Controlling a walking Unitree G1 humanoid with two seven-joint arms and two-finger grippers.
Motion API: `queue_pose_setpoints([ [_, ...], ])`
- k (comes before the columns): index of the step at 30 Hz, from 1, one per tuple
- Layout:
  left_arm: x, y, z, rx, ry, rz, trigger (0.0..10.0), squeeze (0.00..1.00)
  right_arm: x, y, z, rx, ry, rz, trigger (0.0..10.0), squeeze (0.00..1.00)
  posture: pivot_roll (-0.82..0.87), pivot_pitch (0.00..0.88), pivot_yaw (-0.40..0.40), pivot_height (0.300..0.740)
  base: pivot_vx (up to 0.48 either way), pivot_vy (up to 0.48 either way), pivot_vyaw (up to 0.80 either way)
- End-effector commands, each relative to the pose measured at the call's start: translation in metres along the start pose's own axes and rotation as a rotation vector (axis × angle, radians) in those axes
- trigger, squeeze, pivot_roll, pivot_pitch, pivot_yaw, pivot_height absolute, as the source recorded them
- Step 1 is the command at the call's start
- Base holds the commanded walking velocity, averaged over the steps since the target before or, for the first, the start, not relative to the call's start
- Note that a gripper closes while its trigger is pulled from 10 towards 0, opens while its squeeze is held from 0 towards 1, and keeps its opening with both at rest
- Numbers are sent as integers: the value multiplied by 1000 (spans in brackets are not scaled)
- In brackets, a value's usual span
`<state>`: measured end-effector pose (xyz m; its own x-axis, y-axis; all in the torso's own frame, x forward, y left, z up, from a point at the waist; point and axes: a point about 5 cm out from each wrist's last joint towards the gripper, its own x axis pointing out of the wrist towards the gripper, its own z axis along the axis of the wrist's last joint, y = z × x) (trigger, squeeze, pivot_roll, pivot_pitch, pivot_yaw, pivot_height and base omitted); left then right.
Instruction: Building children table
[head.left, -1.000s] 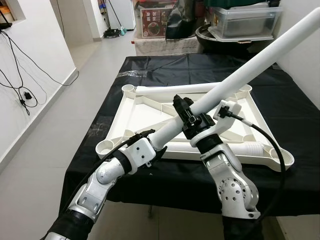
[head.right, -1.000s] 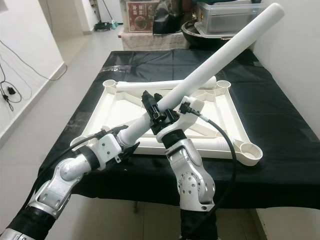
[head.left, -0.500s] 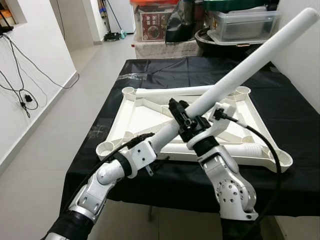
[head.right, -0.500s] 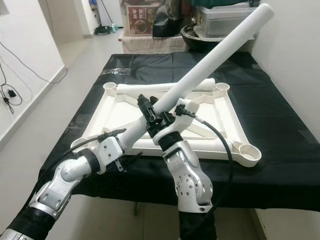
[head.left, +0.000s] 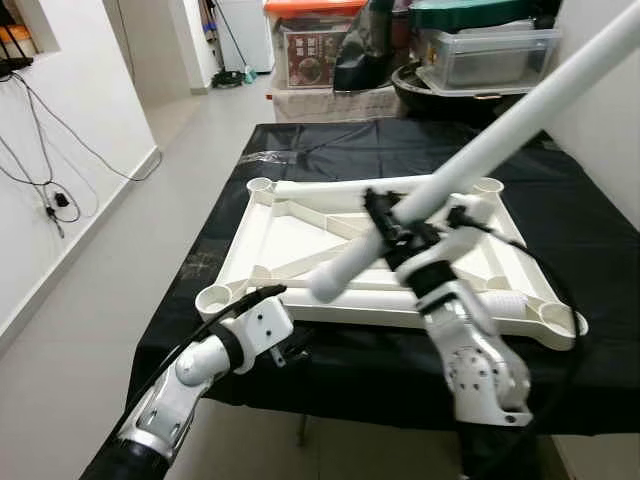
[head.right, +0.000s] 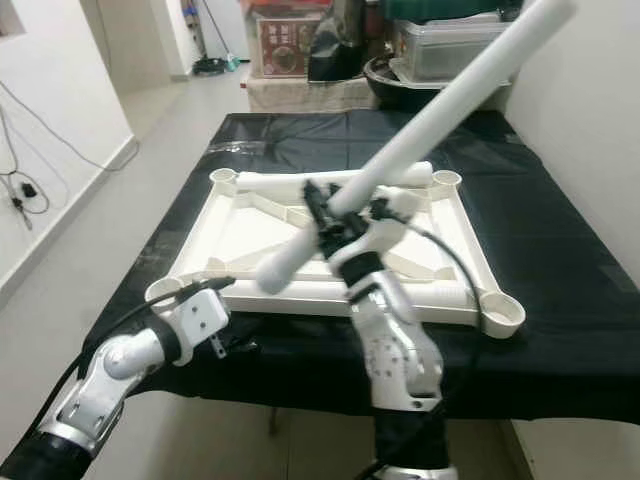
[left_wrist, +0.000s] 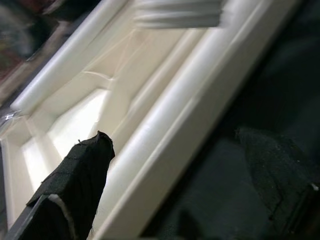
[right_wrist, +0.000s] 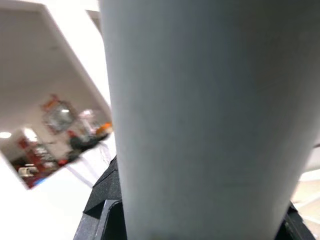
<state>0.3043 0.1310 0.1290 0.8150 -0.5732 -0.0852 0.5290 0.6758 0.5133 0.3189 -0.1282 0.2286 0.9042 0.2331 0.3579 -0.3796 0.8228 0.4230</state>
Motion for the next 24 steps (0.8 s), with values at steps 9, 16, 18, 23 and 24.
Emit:
queue_pose_setpoints([
  [9, -10, -2, 23, -207, -103, 272, 10000, 0, -5, -6, 10, -400, -50, -52, 10000, 0, 19, 18, 17, 740, 0, 0, 169],
  [16, -6, -24, 42, -415, -148, 276, 10000, 0, -7, 4, 0, -424, -29, 1, 10000, 0, 24, 15, 9, 740, 0, 0, 800],
  [18, -6, -30, 46, -418, -153, 263, 10000, 0, -7, 5, -2, -422, -28, 5, 10000, 0, 22, 18, 8, 740, 0, 0, 800],
  [23, -6, -28, 49, -420, -149, 293, 10000, 0, -4, 5, -4, -432, -32, 8, 10000, 0, 23, 18, 3, 740, 0, 0, 800],
  [24, -6, -22, 51, -411, -159, 310, 10000, 0, -4, 6, -3, -433, -34, 7, 10000, 0, 22, 19, 4, 740, 0, 0, 800],
])
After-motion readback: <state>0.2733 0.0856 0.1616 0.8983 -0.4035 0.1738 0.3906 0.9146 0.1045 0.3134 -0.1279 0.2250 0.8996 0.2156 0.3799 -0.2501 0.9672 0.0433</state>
